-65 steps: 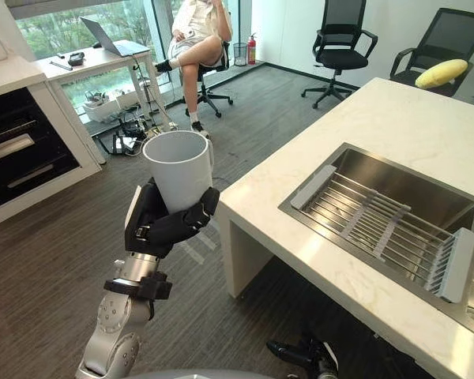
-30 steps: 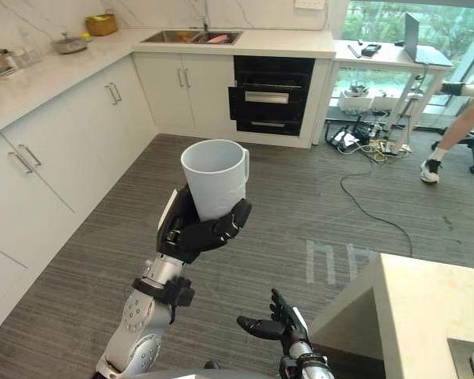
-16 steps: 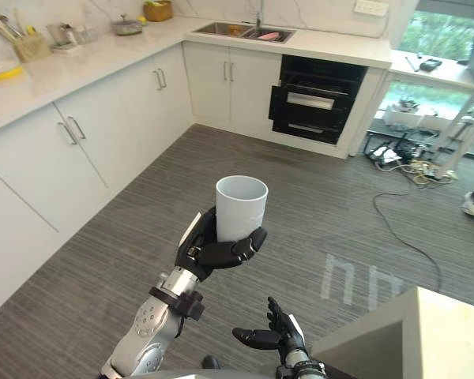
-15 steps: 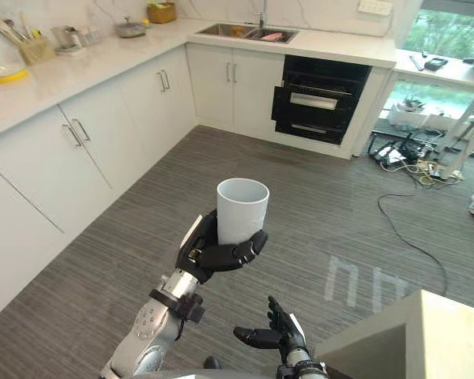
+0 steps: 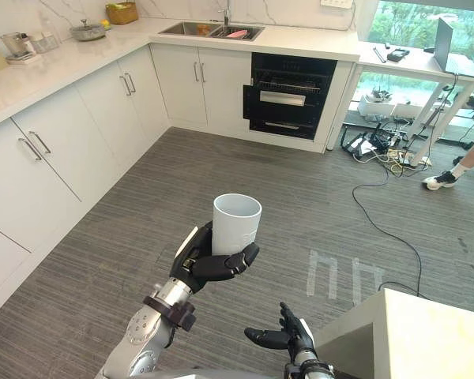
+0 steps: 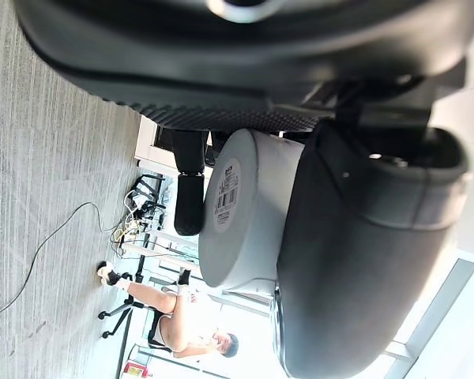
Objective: Walk over to the sink, pick up the cup, carry it to the dishwasher, place the cup inside the dishwasher, then close the dishwasher door
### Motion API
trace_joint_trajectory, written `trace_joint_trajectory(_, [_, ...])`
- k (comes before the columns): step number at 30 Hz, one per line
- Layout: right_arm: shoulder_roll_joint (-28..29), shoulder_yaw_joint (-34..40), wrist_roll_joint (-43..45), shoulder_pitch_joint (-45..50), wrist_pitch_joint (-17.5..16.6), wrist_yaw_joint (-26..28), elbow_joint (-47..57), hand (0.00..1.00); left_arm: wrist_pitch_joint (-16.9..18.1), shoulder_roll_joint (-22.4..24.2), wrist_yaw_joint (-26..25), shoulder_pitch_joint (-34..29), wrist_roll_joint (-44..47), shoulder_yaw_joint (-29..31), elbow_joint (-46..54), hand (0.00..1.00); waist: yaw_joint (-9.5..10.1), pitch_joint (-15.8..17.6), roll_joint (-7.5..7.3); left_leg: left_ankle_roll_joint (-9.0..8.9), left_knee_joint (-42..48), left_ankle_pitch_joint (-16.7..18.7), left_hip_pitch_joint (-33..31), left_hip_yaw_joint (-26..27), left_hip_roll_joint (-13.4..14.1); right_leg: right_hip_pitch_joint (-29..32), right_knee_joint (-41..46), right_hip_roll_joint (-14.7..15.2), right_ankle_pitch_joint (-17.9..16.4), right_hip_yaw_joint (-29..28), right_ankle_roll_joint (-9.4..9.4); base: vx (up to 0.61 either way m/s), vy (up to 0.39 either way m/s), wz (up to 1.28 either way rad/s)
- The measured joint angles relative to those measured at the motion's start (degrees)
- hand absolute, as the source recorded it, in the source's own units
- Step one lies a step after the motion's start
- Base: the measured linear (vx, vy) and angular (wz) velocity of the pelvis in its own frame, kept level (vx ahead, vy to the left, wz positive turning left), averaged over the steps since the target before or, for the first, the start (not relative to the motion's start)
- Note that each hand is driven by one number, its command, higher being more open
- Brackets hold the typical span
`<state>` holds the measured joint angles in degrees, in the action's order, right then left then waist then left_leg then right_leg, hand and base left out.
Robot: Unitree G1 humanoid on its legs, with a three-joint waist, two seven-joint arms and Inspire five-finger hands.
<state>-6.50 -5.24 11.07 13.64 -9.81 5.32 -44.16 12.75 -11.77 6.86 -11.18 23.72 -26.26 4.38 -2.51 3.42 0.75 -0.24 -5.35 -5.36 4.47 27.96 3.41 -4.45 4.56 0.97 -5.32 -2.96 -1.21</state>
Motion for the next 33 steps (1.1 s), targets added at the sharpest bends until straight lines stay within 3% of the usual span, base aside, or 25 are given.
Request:
trace_joint_trajectory(5, [0.03,0.00,0.01,0.16,0.00,0.01,0.13,1.00,0.00,0.01,-0.09,0.00,0.00,0.12,-0.11,0.00,-0.14,0.03,-0.09,-0.11,0.01,0.08,0.02,0.52,0.15,0.02,-0.56,-0.10,0.01,-0.66,-0.06,0.00,0.000,-0.04])
trace_joint_trajectory(10, [0.36,0.11,0.08,1.44,0.13,-0.33,2.36,1.00,-0.03,1.37,-0.75,0.01,0.08,1.49,-5.53,0.00,-0.97,-0.02,-0.16,-0.31,0.05,0.22,0.04,0.35,0.41,-0.55,-1.83,0.86,0.16,4.20,-0.44,0.02,-0.012,0.01])
trace_joint_trajectory(15, [0.93,0.29,0.08,3.26,0.23,-1.11,5.40,1.00,-0.29,2.21,-2.76,-0.21,1.44,3.60,-11.27,0.00,-1.53,-0.04,-0.13,-0.57,0.28,0.37,0.03,-0.46,0.45,-1.02,-1.78,0.83,0.30,5.64,-0.24,0.05,-0.034,0.08])
trace_joint_trajectory(24, [1.05,0.60,-0.87,4.81,0.11,-1.35,9.87,1.00,0.04,2.81,-5.56,-4.01,2.17,8.02,-10.81,0.00,-1.37,-0.06,-0.07,-0.45,0.30,0.42,0.53,-1.40,-0.52,-0.44,0.84,1.90,-1.06,6.41,-0.87,-0.02,0.009,0.05])
trace_joint_trajectory(28, [0.79,2.08,-2.24,5.74,0.08,-0.68,11.59,1.00,0.22,3.04,-5.68,-6.74,2.18,9.91,-5.69,0.00,-1.03,0.07,-0.30,0.09,0.31,1.36,-0.09,-1.81,-2.14,2.58,6.12,3.83,-4.79,6.87,-1.32,-0.05,0.055,0.06])
trace_joint_trajectory(30, [0.36,3.40,-2.26,7.20,0.09,-0.70,13.31,1.00,0.37,3.56,-5.68,-6.95,2.21,10.72,-1.07,0.00,-1.16,0.53,-1.05,1.87,2.64,3.78,-1.59,-4.64,-4.71,4.48,11.23,6.92,-6.51,8.42,-3.63,0.02,0.078,0.36])
trace_joint_trajectory(31, [0.12,3.61,-2.26,7.34,0.09,-0.69,13.47,1.00,0.46,3.77,-5.68,-6.96,2.22,10.81,-0.62,0.00,-1.28,0.53,-1.01,2.06,2.92,4.21,-1.76,-4.93,-4.85,4.69,12.54,6.93,-6.59,8.67,-3.74,0.04,0.085,0.23])
trace_joint_trajectory(33, [-0.10,3.78,-2.27,7.18,0.14,-0.69,13.67,1.00,2.25,5.12,-5.75,-6.85,2.43,12.42,1.20,0.00,-0.67,1.21,-0.84,3.57,5.52,6.04,-2.17,-5.47,-5.07,11.90,28.01,9.15,-5.68,11.22,-3.98,0.05,0.086,-0.04])
